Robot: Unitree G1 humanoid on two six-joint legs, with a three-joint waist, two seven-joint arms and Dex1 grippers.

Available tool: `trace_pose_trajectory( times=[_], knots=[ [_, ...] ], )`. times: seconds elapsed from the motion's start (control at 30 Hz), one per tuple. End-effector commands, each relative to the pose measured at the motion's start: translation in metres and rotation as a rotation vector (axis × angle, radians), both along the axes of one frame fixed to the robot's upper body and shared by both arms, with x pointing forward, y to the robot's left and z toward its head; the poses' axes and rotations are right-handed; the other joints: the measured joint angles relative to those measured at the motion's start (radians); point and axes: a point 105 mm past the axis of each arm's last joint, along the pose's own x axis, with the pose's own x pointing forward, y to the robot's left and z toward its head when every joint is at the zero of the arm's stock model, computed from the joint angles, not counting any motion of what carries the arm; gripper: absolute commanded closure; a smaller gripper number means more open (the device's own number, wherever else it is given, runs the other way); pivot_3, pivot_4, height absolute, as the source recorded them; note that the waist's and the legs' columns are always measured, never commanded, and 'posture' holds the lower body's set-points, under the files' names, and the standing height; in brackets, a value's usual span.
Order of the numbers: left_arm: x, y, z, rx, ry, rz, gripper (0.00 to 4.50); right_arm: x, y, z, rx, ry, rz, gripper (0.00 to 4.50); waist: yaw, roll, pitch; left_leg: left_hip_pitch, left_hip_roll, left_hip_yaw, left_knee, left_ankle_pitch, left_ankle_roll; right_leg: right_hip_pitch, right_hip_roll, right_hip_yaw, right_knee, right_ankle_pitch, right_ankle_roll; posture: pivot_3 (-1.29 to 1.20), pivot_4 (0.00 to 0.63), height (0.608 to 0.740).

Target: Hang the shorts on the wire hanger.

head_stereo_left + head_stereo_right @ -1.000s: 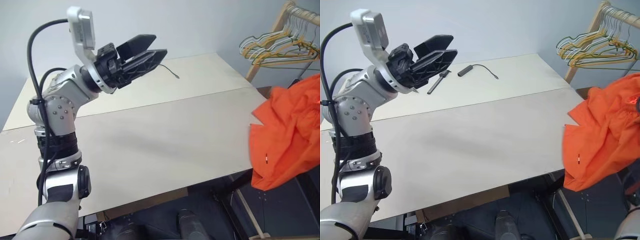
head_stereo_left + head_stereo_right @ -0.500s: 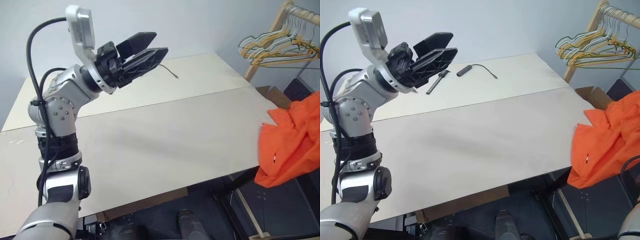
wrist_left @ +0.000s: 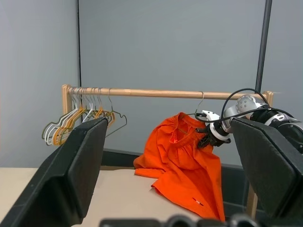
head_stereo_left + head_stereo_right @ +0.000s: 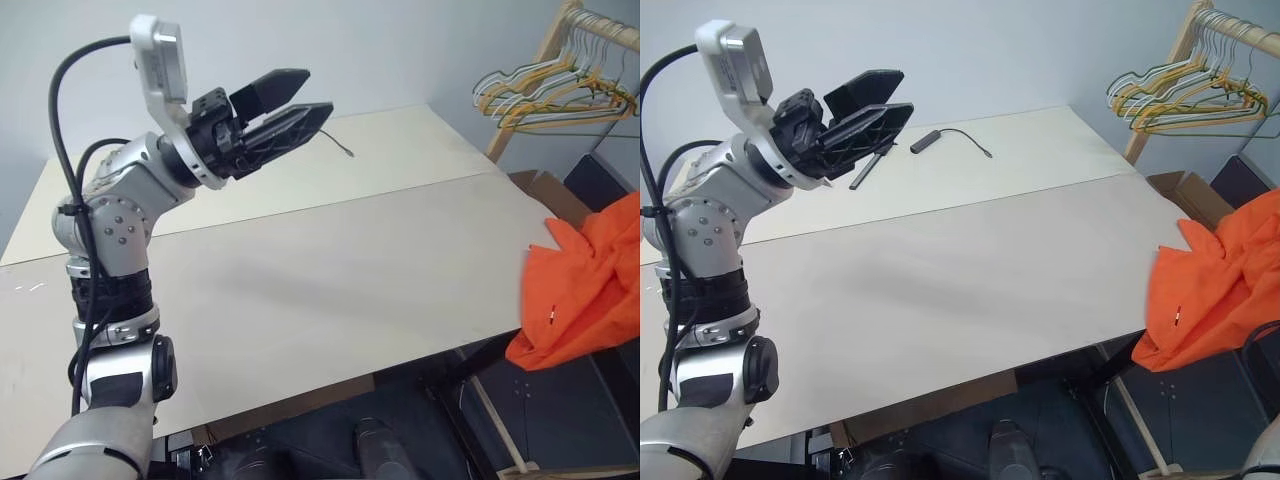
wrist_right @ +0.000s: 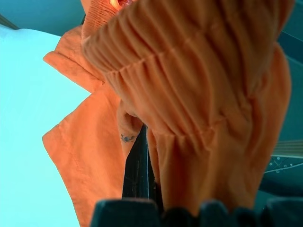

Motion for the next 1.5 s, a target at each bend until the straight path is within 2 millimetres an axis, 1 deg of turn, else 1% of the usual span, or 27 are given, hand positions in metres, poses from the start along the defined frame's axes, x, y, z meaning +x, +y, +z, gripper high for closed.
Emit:
trace_pose_trajectory(
  times=[0.03,0.17,0.3,0.37,0.47,0.5,0.53,0.6,0.77,0.83,0.93,1.0,1.03,1.1,1.17,1.23,1.27,1.33,1.4,1.5],
  knots=[
    [-0.007,0.001,0.009,0.006,-0.066,0.005,0.0,-0.002,-0.008,0.024,-0.132,-0.03,-0.011,3.36,0.0,0.0,0.0,0.0,0.0,0.0,0.0,0.0,0.0,0.0,0.0,0.0,0.0,0.0,0.0,-0.27,0.07,0.74],
    [-0.007,0.001,0.008,0.008,-0.065,0.009,0.0,-0.002,-0.01,0.039,-0.252,-0.043,-0.013,1.99,-0.002,0.001,0.0,0.001,0.0,0.001,0.0,0.001,-0.001,0.0,0.0,0.001,0.0,0.0,0.001,-0.27,0.063,0.74],
    [-0.006,0.001,0.008,0.009,-0.068,0.012,0.0,-0.003,-0.01,0.044,-0.329,-0.051,-0.022,0.69,-0.003,0.001,-0.001,0.002,0.0,0.002,0.0,0.001,-0.002,0.0,0.0,0.002,0.001,0.0,0.001,-0.27,0.059,0.74],
    [-0.006,0.001,0.007,0.008,-0.069,0.015,0.0,-0.003,-0.009,0.053,-0.413,-0.065,-0.035,0.03,-0.005,0.001,-0.001,0.002,0.0,0.002,0.0,0.001,-0.002,0.0,0.0,0.002,0.001,0.0,0.001,-0.27,0.053,0.74],
    [-0.005,0.002,0.006,0.009,-0.071,0.016,0.0,-0.005,-0.008,0.069,-0.541,-0.097,-0.071,0.03,-0.008,0.002,-0.002,0.003,0.0,0.003,0.0,0.002,-0.003,0.0,0.0,0.003,0.001,0.0,0.002,-0.27,0.05,0.74],
    [-0.006,0.003,0.005,0.012,-0.073,0.014,0.0,-0.005,-0.005,0.078,-0.593,-0.128,-0.081,0.03,-0.009,0.003,-0.002,0.003,0.0,0.003,0.0,0.002,-0.003,0.0,0.0,0.004,0.002,0.0,0.002,-0.28,0.048,0.74],
    [-0.005,0.003,0.004,0.014,-0.076,0.016,0.0,-0.006,-0.001,0.089,-0.651,-0.166,-0.087,0.03,-0.01,0.004,-0.003,0.003,0.0,0.003,0.0,0.002,-0.003,0.0,0.0,0.004,0.002,0.0,0.002,-0.28,0.048,0.74],
    [-0.003,0.004,0.002,0.015,-0.075,0.024,0.0,-0.006,0.008,0.105,-0.731,-0.227,-0.088,0.03,-0.012,0.004,-0.003,0.004,0.0,0.004,0.0,0.002,-0.003,0.0,0.0,0.005,0.002,0.0,0.002,-0.28,0.047,0.74],
    [0.0,0.004,-0.001,0.019,-0.066,0.038,0.0,-0.01,0.025,0.125,-0.888,-0.314,-0.106,0.03,-0.014,0.004,-0.004,0.006,0.0,0.005,0.0,0.002,-0.003,0.002,0.001,0.007,0.002,0.0,0.004,-0.29,0.051,0.74],
    [0.001,0.005,-0.003,0.024,-0.064,0.052,0.0,-0.016,0.035,0.144,-0.976,-0.422,-0.124,0.03,-0.015,0.004,-0.004,0.007,0.0,0.005,0.0,0.002,-0.003,0.002,0.001,0.007,0.002,0.0,0.004,-0.28,0.054,0.74],
    [0.004,0.008,-0.005,0.032,-0.058,0.088,0.0,-0.025,0.059,0.173,-1.035,-0.677,-0.072,0.03,-0.015,0.004,-0.004,0.008,0.0,0.007,-0.001,0.002,-0.003,0.002,0.001,0.009,0.003,0.0,0.004,-0.28,0.058,0.74],
    [0.007,0.012,-0.009,0.04,-0.058,0.14,0.0,-0.024,0.086,0.186,-1.091,-0.801,0.042,0.03,-0.016,0.004,-0.004,0.009,0.0,0.008,-0.002,0.002,-0.003,0.001,0.001,0.01,0.003,0.0,0.004,-0.27,0.062,0.74],
    [0.009,0.014,-0.011,0.043,-0.06,0.169,0.0,-0.022,0.098,0.189,-1.114,-0.833,0.107,0.03,-0.016,0.004,-0.004,0.009,0.0,0.008,-0.002,0.002,-0.003,0.001,0.001,0.01,0.003,0.001,0.003,-0.27,0.063,0.74],
    [0.009,0.02,-0.02,0.085,-0.045,0.192,0.0,-0.007,0.131,0.187,-1.135,-0.882,0.32,0.03,-0.019,0.003,-0.004,0.009,0.001,0.008,-0.002,0.002,-0.002,0.002,0.001,0.01,0.003,0.001,0.003,-0.26,0.061,0.74],
    [0.006,0.026,-0.029,0.119,-0.024,0.202,0.0,0.006,0.164,0.179,-1.157,-0.934,0.488,0.03,-0.027,0.002,-0.005,0.01,0.001,0.009,-0.002,0.001,-0.002,0.002,0.002,0.011,0.003,0.001,0.003,-0.24,0.059,0.74],
    [0.004,0.033,-0.036,0.145,-0.004,0.236,0.0,0.02,0.195,0.165,-1.161,-0.938,0.692,0.03,-0.033,0.0,-0.006,0.011,0.002,0.01,-0.002,0.0,0.001,0.003,0.003,0.012,0.003,0.001,0.003,-0.22,0.056,0.74],
    [0.003,0.035,-0.039,0.156,-0.001,0.253,0.0,0.025,0.208,0.159,-1.15,-0.942,0.779,0.03,-0.035,0.0,-0.006,0.012,0.002,0.01,-0.002,-0.001,0.001,0.004,0.003,0.012,0.003,0.001,0.003,-0.22,0.056,0.74],
    [-0.002,0.041,-0.049,0.191,0.014,0.283,0.0,0.035,0.24,0.14,-1.069,-0.952,1.014,0.03,-0.035,0.0,-0.006,0.012,0.002,0.011,-0.002,-0.001,0.002,0.003,0.003,0.016,0.004,0.001,0.003,-0.18,0.054,0.74],
    [-0.009,0.047,-0.058,0.232,0.027,0.308,0.0,0.043,0.266,0.119,-1.0,-0.932,1.217,0.03,-0.03,0.0,-0.006,0.012,0.002,0.011,-0.002,-0.002,0.004,0.003,0.003,0.016,0.003,0.001,0.003,-0.15,0.051,0.74],
    [-0.015,0.056,-0.072,0.306,0.036,0.354,0.0,0.049,0.292,0.092,-0.93,-0.899,1.438,0.03,-0.007,-0.001,-0.006,0.011,0.002,0.012,-0.003,-0.001,0.003,0.001,0.003,0.017,0.003,0.002,0.003,-0.1,0.047,0.74]
  ],
)
